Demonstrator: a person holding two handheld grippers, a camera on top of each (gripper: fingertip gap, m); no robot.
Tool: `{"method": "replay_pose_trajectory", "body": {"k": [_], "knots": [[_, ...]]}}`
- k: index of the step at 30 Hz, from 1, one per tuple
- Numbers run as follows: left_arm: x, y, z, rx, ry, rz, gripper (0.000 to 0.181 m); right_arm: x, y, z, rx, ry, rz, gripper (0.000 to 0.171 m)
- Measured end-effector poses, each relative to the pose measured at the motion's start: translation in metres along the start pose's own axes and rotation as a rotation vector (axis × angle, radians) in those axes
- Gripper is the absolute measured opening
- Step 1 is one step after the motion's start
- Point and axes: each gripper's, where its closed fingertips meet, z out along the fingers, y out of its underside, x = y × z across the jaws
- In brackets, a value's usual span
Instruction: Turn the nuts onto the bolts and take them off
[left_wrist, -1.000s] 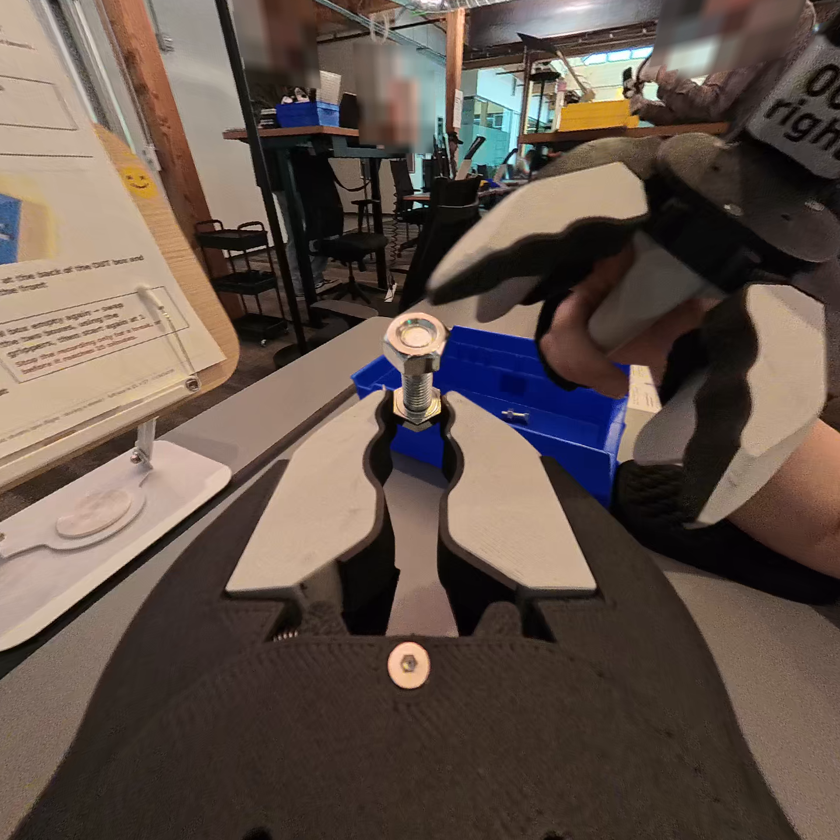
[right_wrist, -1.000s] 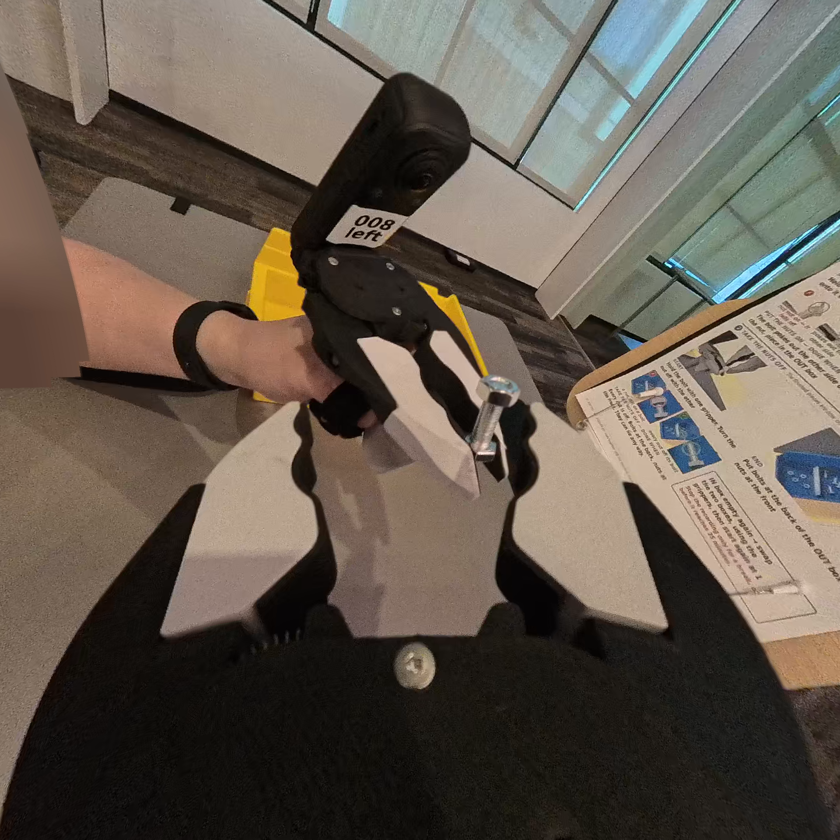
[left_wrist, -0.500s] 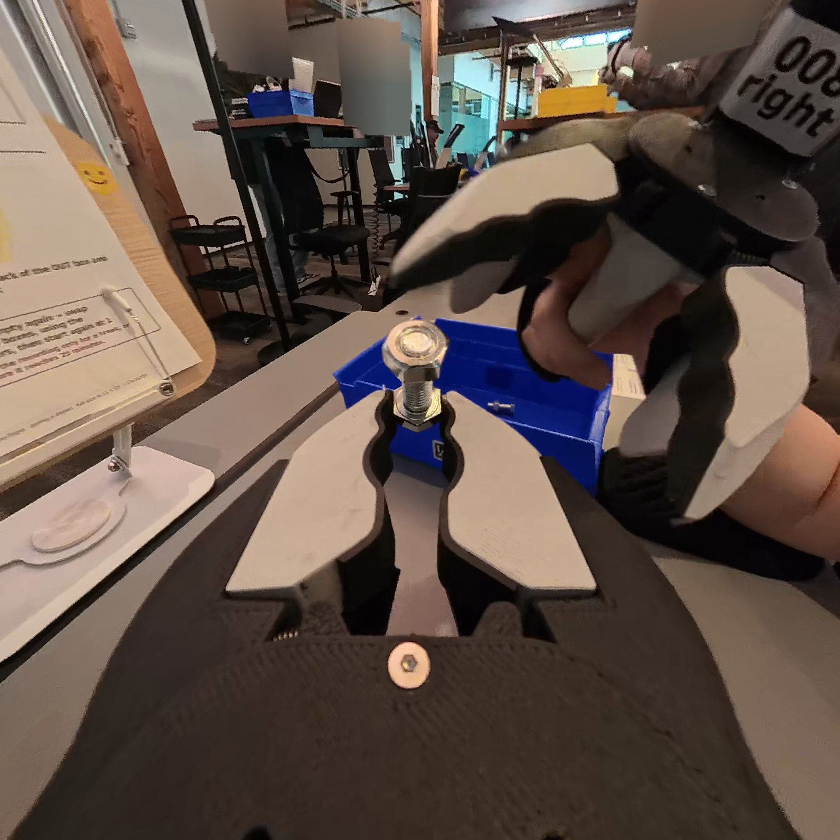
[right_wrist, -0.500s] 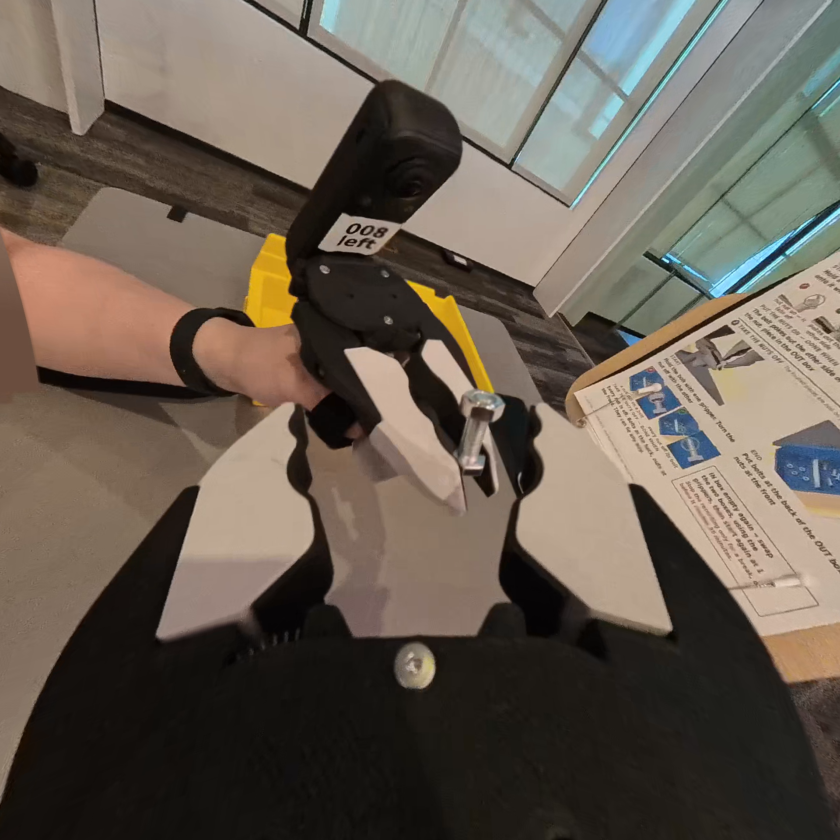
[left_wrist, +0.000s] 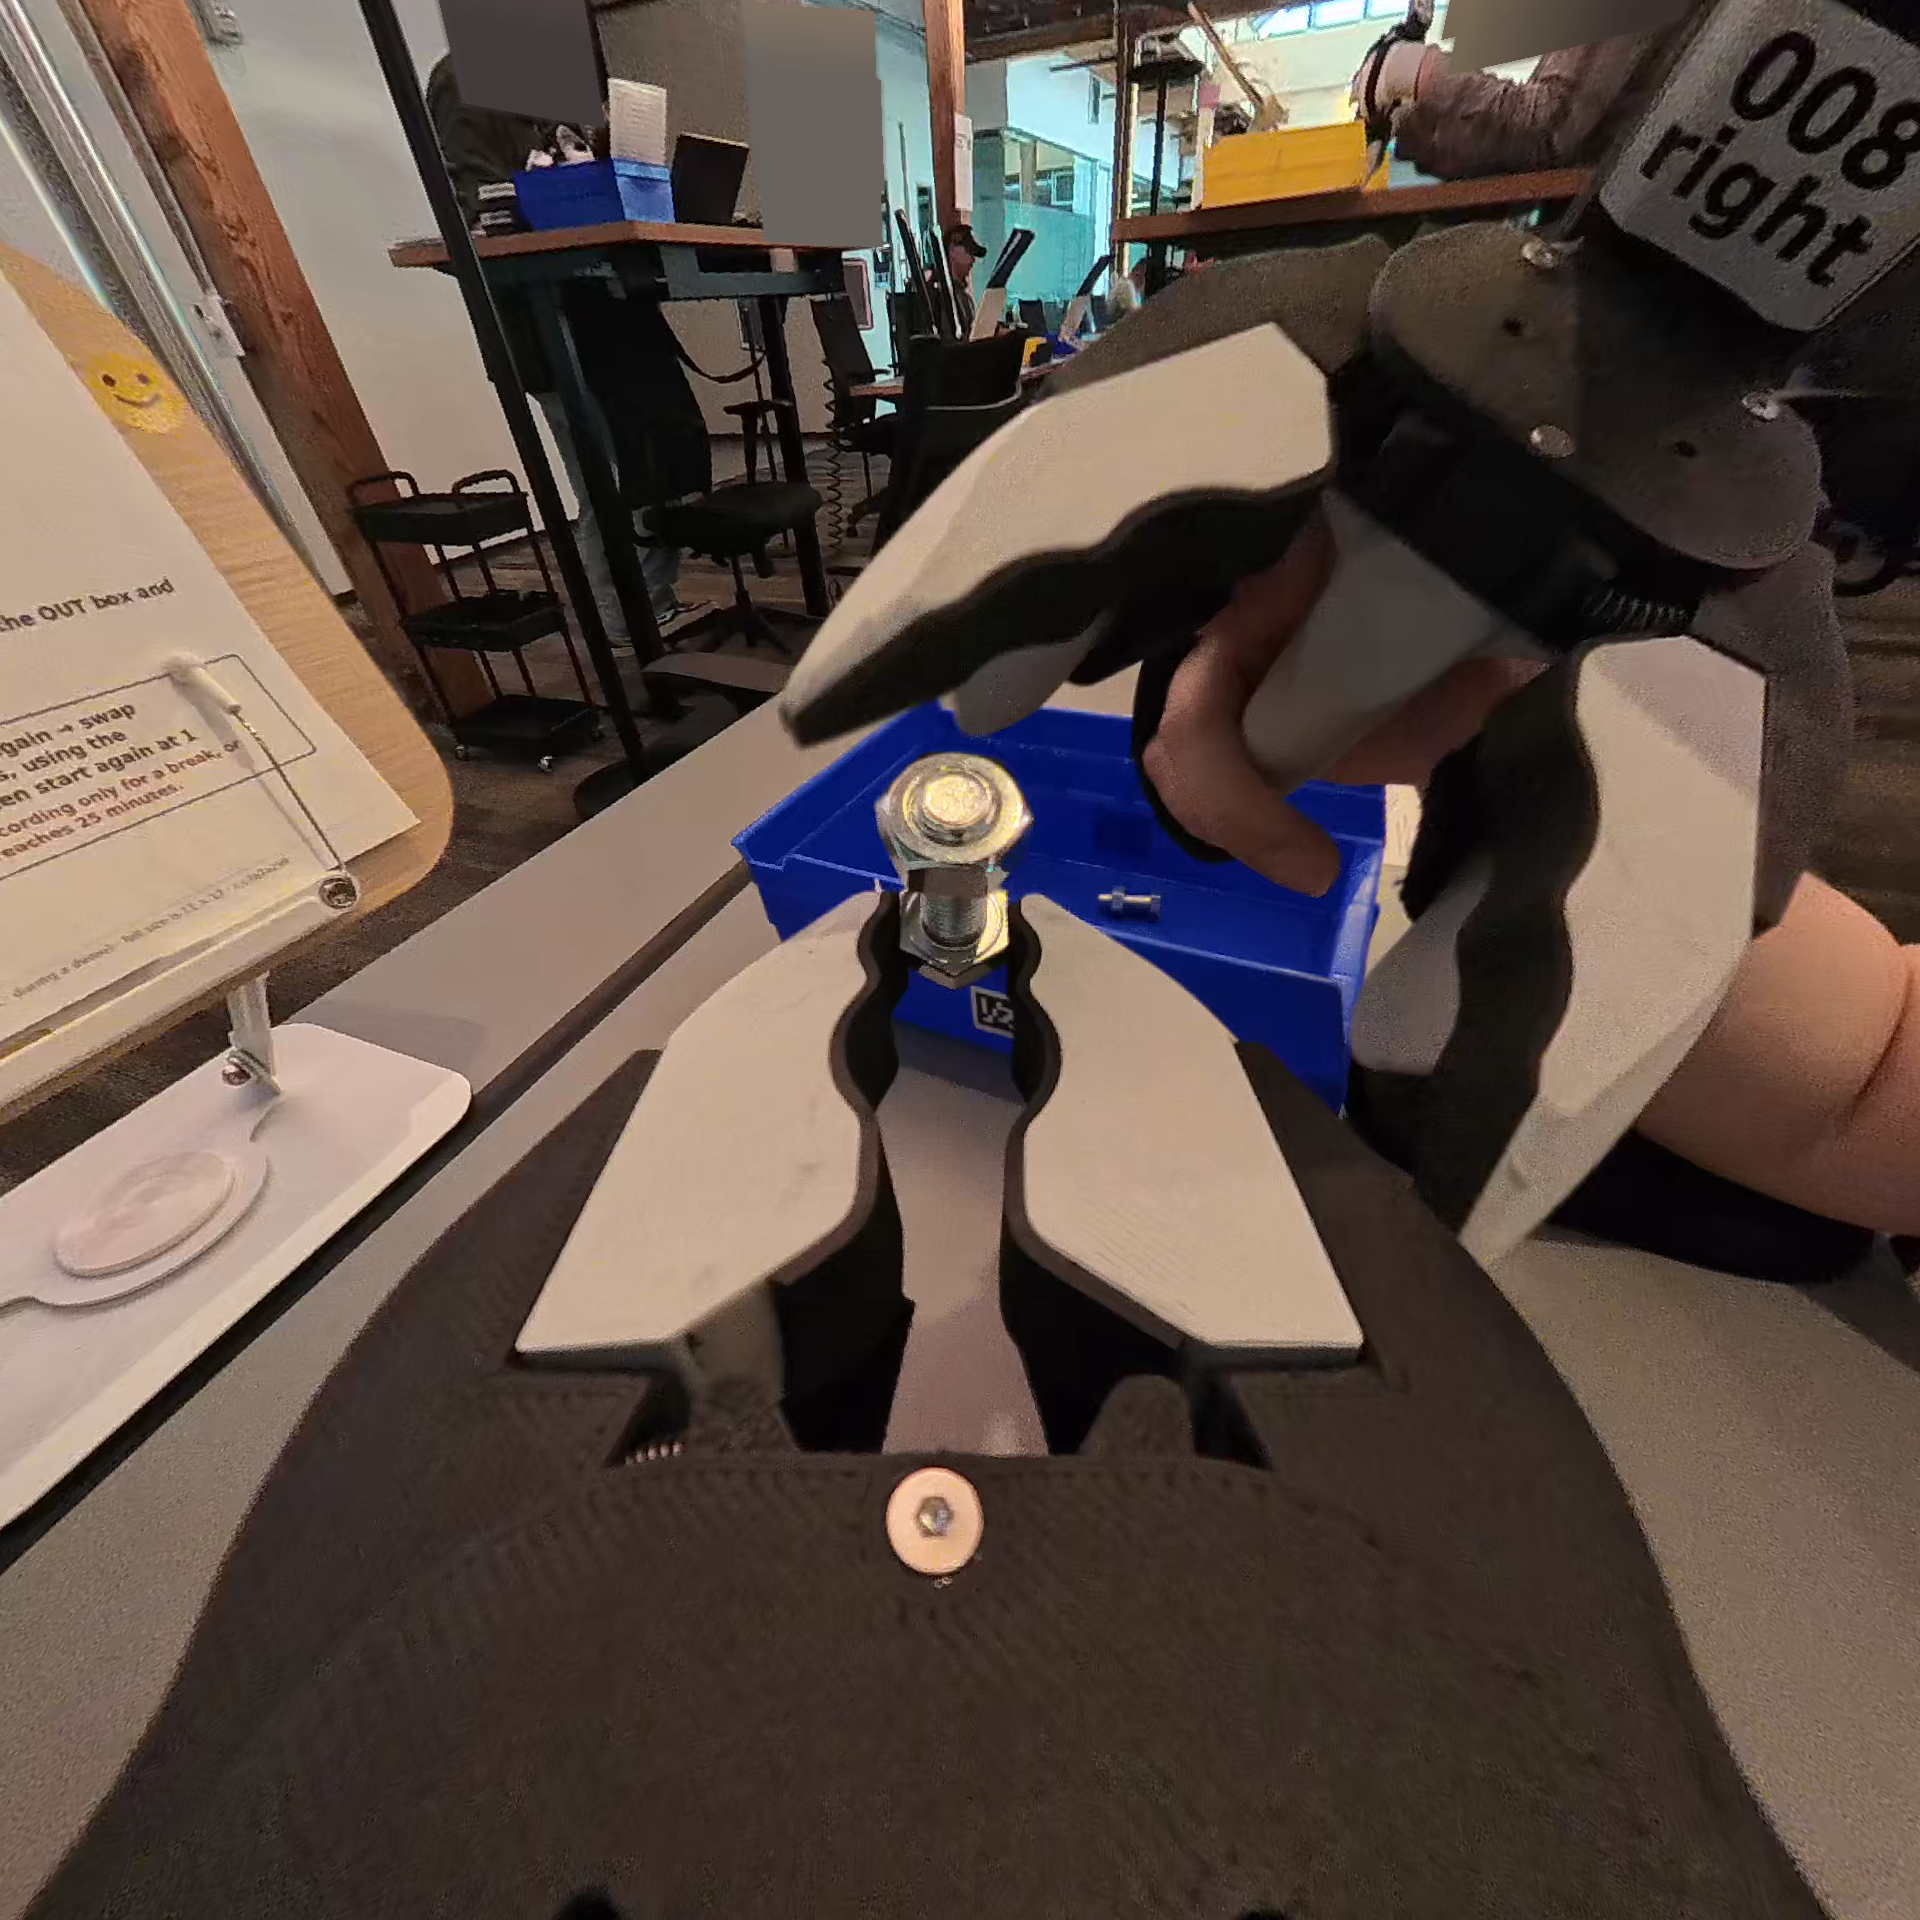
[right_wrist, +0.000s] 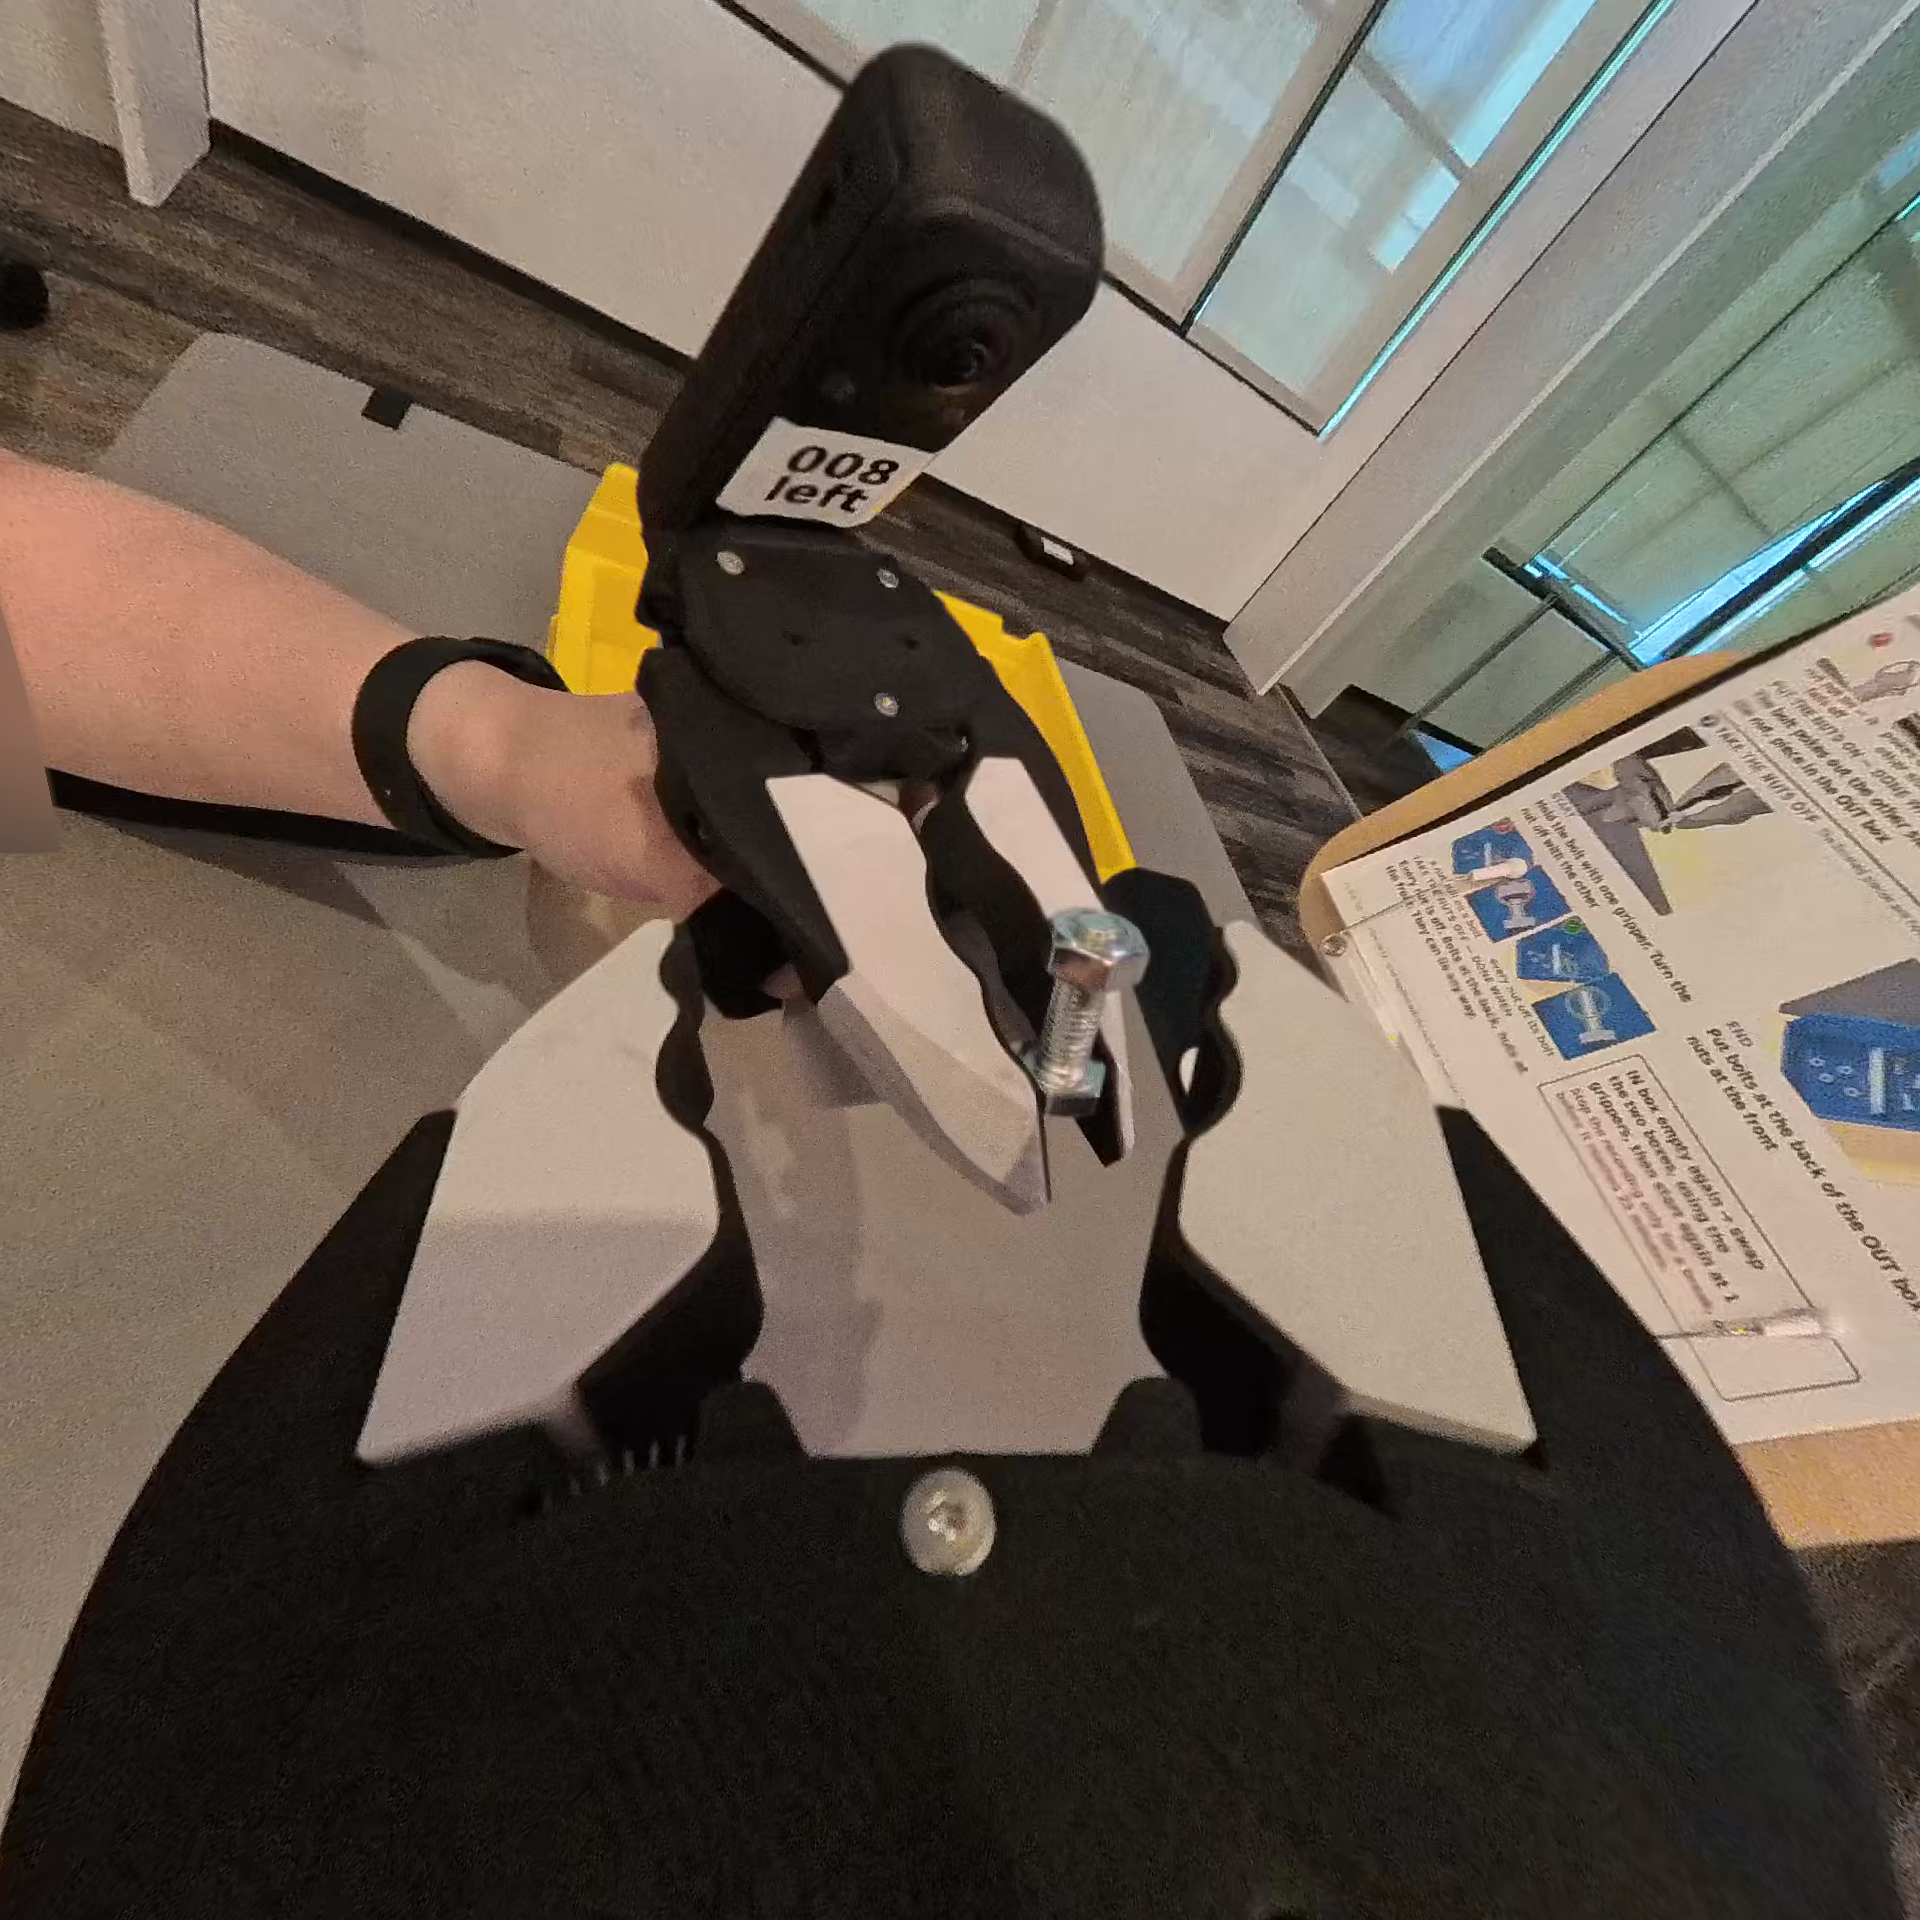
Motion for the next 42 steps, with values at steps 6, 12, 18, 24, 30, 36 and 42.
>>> {"method": "replay_pose_trajectory", "body": {"k": [6, 12, 18, 24, 30, 36, 42], "knots": [[-0.015, -0.002, -0.007, 0.021, -0.032, -0.069, 0.017, -0.024, -0.001, -0.015, -0.031, -0.140, -0.031, 0.068], [0.001, -0.002, -0.002, 0.003, 0.022, -0.031, 0.018, -0.004, -0.009, -0.010, 0.029, -0.037, 0.026, 0.077], [-0.002, 0.001, -0.001, -0.012, 0.004, -0.033, 0.018, -0.012, -0.002, -0.014, -0.019, -0.104, 0.026, 0.071], [0.000, -0.002, -0.002, 0.002, 0.027, -0.048, 0.018, -0.004, -0.011, -0.017, 0.042, -0.058, 0.041, 0.071], [0.003, 0.002, 0.001, -0.024, 0.024, -0.033, 0.018, -0.013, 0.002, -0.015, -0.038, -0.104, -0.007, 0.072], [-0.001, -0.004, -0.004, 0.015, 0.044, -0.077, 0.018, -0.003, -0.018, -0.035, 0.078, -0.079, 0.033, 0.043], [0.014, -0.003, 0.000, 0.005, 0.101, -0.040, 0.018, 0.017, 0.011, -0.023, -0.006, -0.042, 0.145, 0.027]]}}
